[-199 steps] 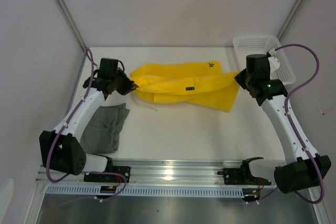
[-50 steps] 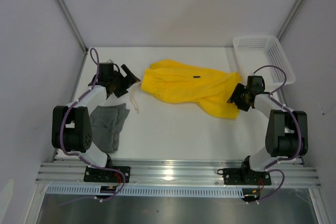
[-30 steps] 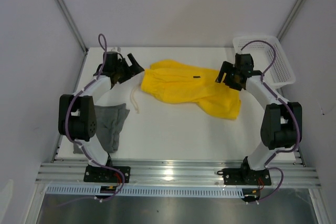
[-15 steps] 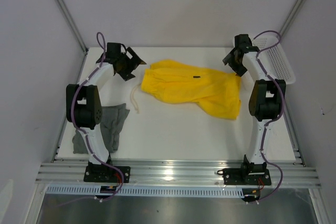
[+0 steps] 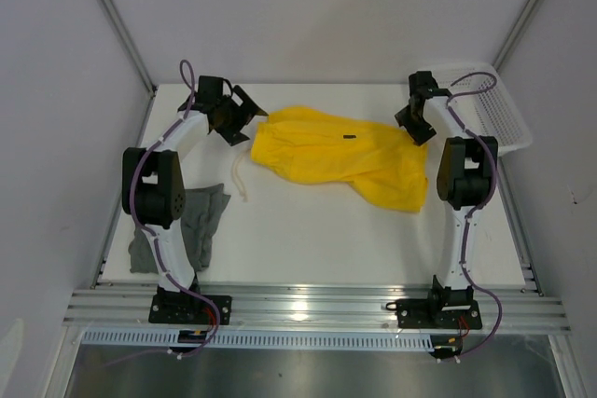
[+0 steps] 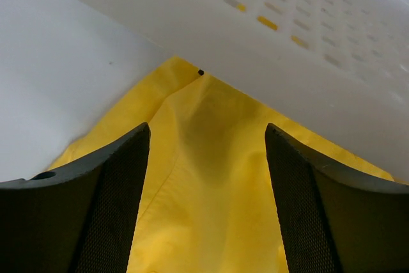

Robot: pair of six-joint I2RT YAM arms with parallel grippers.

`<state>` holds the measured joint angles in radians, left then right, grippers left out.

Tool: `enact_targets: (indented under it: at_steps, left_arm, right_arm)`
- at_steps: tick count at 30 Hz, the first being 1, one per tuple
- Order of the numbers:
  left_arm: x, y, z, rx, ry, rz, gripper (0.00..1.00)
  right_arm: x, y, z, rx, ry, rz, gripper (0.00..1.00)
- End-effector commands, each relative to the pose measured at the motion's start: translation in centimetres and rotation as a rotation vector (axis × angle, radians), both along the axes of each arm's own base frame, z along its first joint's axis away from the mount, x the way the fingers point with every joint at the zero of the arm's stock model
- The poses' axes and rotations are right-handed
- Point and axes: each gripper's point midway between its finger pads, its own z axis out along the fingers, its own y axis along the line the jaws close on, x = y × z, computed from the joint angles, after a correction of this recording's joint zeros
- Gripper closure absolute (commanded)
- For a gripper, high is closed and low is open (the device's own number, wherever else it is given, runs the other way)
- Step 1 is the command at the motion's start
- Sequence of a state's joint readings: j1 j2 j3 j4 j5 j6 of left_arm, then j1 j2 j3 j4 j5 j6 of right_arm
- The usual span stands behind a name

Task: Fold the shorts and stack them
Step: Fold the shorts, then flatten the shorts out

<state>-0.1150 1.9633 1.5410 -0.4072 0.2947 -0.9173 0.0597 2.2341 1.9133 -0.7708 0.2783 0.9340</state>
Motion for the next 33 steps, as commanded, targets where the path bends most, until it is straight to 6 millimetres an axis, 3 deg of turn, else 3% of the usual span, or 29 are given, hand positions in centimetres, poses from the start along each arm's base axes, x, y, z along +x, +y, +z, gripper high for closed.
enact_targets:
  at_steps: [1,4,5,7,15,16,18,19,22,26,33]
  left_arm:
    - [0.7,-0.3,2.6,-0.014,-0.048,0.004,0.01]
    - [0.6,-0.3,2.7,-0.005,-0.049,0.005,0.01]
    - [0.6,-0.2,2.8,-0.003,-0.053,0.006,0.01]
    - [0.6,-0.1,2.9,0.008,-0.056,0.008,0.01]
    - [0.8,-0.4,3.8,0.029,-0.068,0.011,0.01]
    - [1.0,-0.7,4.0,0.027,-0.072,0.005,0.01]
    - [1.2,-1.2,4.6,0.032,-0.082,-0.002,0.01]
    - [1.4,-1.5,4.6,0.041,-0.082,-0.001,0.01]
    - [1.9,-1.8,4.7,0.053,-0.081,0.002,0.01]
    - [2.0,-2.4,3.2,0.036,-0.034,-0.003,0.03]
    - [2.2,-2.1,2.1,0.061,-0.017,0.032,0.12]
  right_arm:
    - [1.0,-0.7,-0.3,-0.039,-0.019,-0.066,0.27]
    - [1.1,-0.4,-0.6,-0.04,-0.026,-0.072,0.37]
    - [1.1,-0.3,-0.6,-0.039,-0.03,-0.075,0.5]
    - [1.3,-0.2,0.2,-0.04,-0.054,-0.071,0.66]
    - [2.0,0.2,4.8,-0.125,-0.129,-0.031,0.64]
    - [2.0,0.4,5.0,-0.127,-0.131,-0.023,0.68]
    - [2.1,0.6,5.3,-0.122,-0.14,-0.006,0.94]
    - [2.1,0.7,5.3,-0.118,-0.141,-0.001,1.0]
    - [2.1,1.0,5.2,-0.106,-0.141,0.013,1.0]
    - [2.0,1.4,5.7,-0.093,-0.173,0.025,1.0]
    - [1.9,1.6,6.5,-0.098,-0.201,0.035,1.0]
